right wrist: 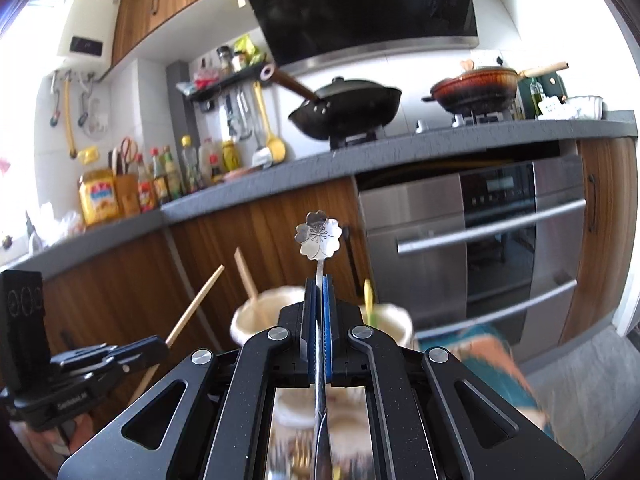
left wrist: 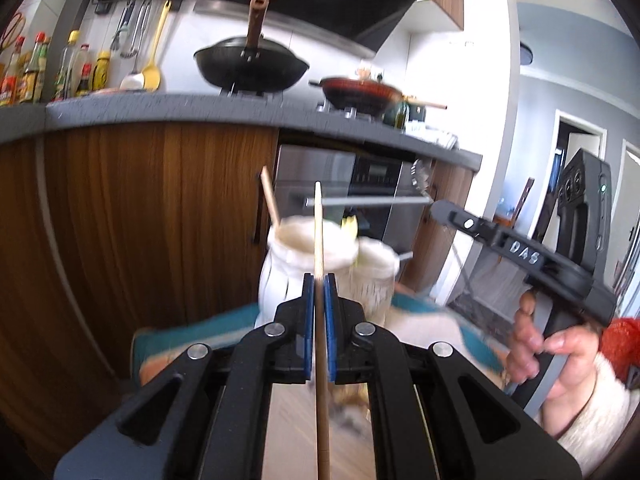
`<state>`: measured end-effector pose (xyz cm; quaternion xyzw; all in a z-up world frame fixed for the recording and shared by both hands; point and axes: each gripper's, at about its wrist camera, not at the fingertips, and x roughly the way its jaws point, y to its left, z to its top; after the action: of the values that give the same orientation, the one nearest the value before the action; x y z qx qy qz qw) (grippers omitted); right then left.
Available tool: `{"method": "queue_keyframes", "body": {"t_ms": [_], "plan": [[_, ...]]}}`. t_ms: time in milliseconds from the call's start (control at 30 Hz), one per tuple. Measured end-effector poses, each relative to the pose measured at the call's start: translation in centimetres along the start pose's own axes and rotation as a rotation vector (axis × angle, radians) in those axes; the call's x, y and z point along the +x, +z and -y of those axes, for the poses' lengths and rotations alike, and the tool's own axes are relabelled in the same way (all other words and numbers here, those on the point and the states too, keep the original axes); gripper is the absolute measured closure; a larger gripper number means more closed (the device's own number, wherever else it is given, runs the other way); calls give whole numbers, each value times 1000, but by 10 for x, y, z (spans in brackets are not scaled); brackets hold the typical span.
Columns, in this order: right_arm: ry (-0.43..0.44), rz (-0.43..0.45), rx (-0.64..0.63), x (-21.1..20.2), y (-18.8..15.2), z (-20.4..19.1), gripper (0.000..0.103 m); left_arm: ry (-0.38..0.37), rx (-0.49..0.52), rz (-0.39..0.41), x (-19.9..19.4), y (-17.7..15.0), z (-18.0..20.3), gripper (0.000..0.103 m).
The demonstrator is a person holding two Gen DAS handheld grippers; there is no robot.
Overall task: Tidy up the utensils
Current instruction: 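Lift the chopstick with the left tool while the right tool carries the flower spoon to the holder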
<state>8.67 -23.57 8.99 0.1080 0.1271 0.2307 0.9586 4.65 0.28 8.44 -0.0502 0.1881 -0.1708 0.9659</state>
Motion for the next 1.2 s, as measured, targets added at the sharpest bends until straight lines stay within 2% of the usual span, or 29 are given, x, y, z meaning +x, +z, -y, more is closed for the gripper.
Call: {"method": "queue_keyframes", "body": {"t_ms": [267, 433, 767, 1200], "plan": [[-19, 91, 54, 50, 33, 24, 99, -64, -51, 106, 56, 61, 0, 98], [-32, 110, 108, 75, 37, 42, 99, -50, -62, 131, 91, 72, -1, 98], [-61, 90, 106, 105, 21, 54, 99, 55, -3, 188, 122, 57, 4, 98], [-123, 78, 33, 109, 8, 47, 99, 75, 55, 222, 104, 35, 8, 98]]}}
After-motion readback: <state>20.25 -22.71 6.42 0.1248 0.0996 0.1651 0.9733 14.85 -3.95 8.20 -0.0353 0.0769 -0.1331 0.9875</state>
